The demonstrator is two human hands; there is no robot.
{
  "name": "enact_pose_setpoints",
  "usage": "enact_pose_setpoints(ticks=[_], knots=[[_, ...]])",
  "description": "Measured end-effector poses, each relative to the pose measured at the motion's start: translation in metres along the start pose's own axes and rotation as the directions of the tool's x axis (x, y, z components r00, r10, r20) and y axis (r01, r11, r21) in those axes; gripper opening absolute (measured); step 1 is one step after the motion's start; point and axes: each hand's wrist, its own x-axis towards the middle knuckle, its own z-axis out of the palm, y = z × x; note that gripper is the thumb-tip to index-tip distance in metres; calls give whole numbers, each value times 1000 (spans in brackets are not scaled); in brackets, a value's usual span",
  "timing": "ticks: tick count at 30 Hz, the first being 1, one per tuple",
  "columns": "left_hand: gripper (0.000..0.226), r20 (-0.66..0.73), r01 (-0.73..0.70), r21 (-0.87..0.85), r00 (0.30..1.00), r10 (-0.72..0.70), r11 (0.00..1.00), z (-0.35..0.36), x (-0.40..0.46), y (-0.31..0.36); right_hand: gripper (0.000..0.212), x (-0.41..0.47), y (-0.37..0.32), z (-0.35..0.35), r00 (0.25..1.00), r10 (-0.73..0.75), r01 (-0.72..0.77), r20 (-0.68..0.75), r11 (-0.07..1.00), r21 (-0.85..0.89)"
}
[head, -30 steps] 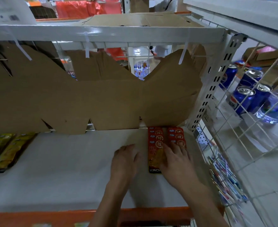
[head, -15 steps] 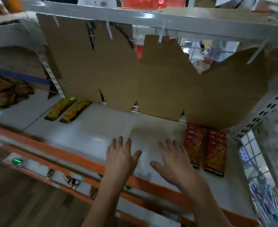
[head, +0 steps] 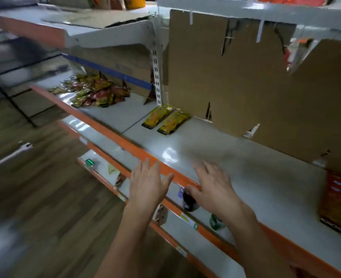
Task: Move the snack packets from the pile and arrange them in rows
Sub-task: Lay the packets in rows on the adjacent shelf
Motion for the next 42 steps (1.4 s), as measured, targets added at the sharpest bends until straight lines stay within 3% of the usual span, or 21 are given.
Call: enact_pose_setpoints(ticks=[9,20,23,29,42], knots=[[62,-89,145,-34,985,-147,989,-24,4,-128,76,50,-126,37,982,-174,174,66,985,12],[81,-180,382,-51,906,-384,923,-48,12,-253,78,125,-257,56,897,-430,434,104,901,-15],[67,-165,435,-76,882,-441,897,-52,26,-283,76,153,-286,65,873,-459,470,167,882,-28],[67,-163,426,-46,889,-427,904,-66,88,-344,76,234,-343,76,833,-507,522,219,853,-9],[60,-154,355,-38,922,-356,934,-99,250,-447,74,396,-412,71,878,-444,454,178,891,-16]])
